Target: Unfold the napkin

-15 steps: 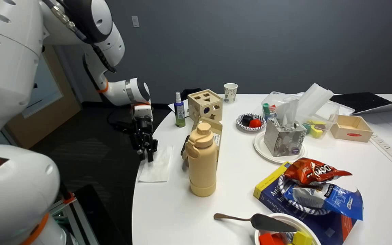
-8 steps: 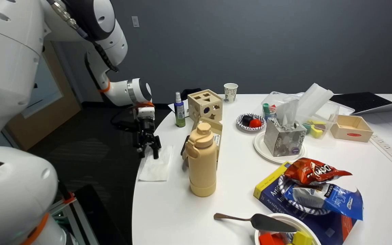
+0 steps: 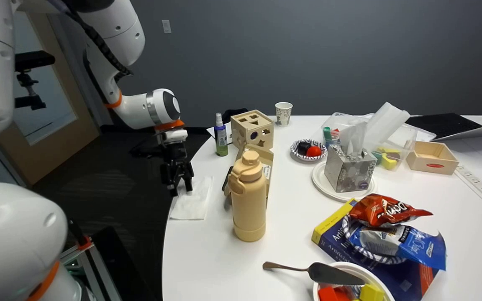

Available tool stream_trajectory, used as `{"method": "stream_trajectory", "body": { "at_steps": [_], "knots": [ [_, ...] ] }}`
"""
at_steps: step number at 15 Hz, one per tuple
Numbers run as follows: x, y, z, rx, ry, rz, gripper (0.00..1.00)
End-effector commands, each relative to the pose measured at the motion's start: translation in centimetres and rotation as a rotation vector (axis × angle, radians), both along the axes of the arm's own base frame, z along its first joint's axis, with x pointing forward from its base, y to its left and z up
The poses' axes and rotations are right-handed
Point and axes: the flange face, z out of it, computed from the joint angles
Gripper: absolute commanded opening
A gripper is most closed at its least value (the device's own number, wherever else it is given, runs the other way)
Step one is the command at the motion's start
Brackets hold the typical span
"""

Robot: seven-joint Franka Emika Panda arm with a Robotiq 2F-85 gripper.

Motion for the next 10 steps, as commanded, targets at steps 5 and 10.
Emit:
{"method": "stream_trajectory", "body": {
  "at_steps": [5,10],
  "knots": [
    [-1.3,-6.1,0.6,0.291,-0.093,0.213,1.00],
    [-1.3,-8.9,0.1,0.422,-0.111,0.307,1.00]
  ]
}}
